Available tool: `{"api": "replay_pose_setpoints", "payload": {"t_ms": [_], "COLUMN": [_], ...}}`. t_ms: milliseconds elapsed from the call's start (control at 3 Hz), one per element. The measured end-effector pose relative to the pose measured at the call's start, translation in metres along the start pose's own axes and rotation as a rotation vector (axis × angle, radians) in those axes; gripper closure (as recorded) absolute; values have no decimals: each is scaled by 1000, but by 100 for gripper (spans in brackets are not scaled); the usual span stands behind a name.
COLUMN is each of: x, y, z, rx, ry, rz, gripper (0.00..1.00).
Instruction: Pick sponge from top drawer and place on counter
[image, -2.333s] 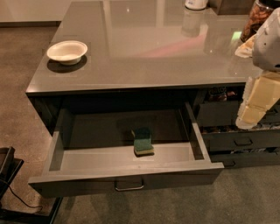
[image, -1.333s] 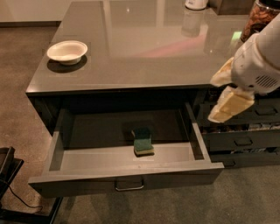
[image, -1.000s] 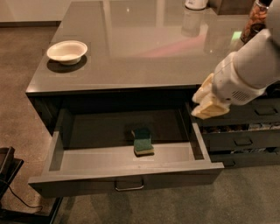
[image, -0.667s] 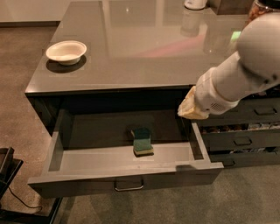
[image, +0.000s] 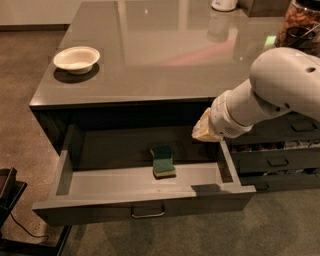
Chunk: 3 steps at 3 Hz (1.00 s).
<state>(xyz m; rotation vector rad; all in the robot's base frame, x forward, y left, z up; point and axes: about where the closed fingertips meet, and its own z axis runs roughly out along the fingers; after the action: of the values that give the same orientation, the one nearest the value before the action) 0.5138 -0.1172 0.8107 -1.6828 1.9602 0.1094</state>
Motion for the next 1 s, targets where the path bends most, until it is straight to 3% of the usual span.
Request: {"api": "replay_pose_setpoints", "payload": {"t_ms": [333,1000], "x": [-1,-14], "y": [3,12], "z": [22,83], "rx": [-7,-61], "ry": [-62,-213], "rz": [8,30], "gripper": [100,58]}}
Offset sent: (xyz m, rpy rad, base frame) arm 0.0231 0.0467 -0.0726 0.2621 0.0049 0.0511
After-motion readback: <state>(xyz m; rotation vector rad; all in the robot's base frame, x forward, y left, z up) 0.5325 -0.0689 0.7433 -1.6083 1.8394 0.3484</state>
